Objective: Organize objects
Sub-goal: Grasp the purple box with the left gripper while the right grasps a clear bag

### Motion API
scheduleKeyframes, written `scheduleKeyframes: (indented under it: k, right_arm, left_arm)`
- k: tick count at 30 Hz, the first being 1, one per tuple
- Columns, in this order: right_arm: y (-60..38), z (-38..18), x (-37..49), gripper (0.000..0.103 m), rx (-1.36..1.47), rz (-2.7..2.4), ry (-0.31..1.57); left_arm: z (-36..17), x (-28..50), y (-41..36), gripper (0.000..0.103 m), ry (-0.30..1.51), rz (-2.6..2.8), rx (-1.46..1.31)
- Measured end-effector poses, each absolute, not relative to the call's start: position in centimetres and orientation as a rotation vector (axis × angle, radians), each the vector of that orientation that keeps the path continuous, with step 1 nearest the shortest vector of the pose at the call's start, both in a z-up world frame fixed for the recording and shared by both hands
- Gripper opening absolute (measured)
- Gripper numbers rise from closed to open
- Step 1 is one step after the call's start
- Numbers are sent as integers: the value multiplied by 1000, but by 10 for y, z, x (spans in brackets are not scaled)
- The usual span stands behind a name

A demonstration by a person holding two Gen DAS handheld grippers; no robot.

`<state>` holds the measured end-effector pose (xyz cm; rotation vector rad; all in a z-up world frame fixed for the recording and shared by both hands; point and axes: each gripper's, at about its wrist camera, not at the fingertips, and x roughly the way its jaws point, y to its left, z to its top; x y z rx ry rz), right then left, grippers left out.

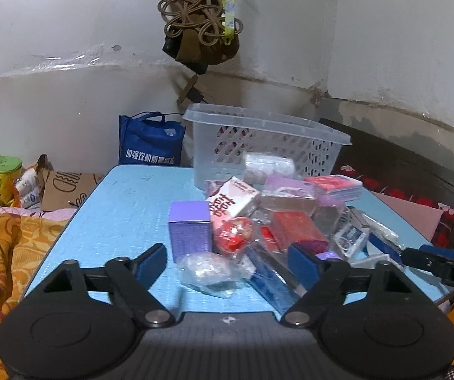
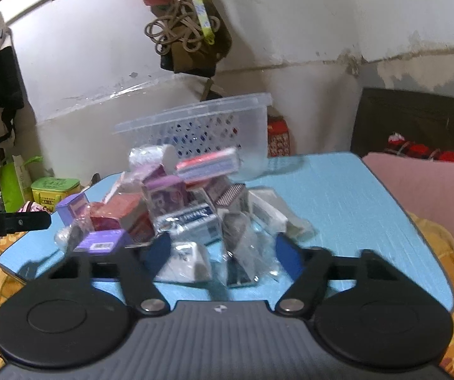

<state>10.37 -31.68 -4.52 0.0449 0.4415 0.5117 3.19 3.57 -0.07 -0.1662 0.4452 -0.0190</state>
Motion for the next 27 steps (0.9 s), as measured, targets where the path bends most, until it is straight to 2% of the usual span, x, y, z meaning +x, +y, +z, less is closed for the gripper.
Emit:
scheduleKeyframes:
  k: [1, 2, 11, 14, 17, 18, 20, 21, 22, 27]
  right_arm:
    - [-318, -46, 105, 52, 48, 511, 451]
    - [-319, -48, 106, 50, 44, 506, 455]
    - [-310, -57, 116, 49, -26, 476, 477]
    - [-310, -60, 120, 49, -33, 471, 491]
    - [-310, -63, 122, 49, -46, 471, 502]
    - [-309, -63, 123, 49, -54, 472, 500]
    - [-307, -63, 124, 45, -69, 474, 499]
    - [-306, -63, 125, 42, -76, 474, 498]
    - [-307, -62, 125, 36, -73, 477, 494]
    - [-314, -60, 125, 35, -59, 477, 488]
  left_arm:
    - [-1, 35, 39, 83, 442, -20, -161]
    - [-1, 37, 41, 83, 436, -16, -154]
    - [-6, 85, 57, 77, 453, 7, -123]
    - [-14, 96, 67, 67, 483, 3, -185]
    - [-22, 102, 72, 64, 498, 2, -217]
    - [-24, 105, 72, 54, 507, 3, -217]
    - [-29, 109, 71, 50, 524, -4, -221]
    - [-30, 110, 71, 44, 529, -8, -226]
    - [-31, 111, 71, 44, 528, -13, -227]
    - [-26, 105, 74, 44, 480, -15, -216]
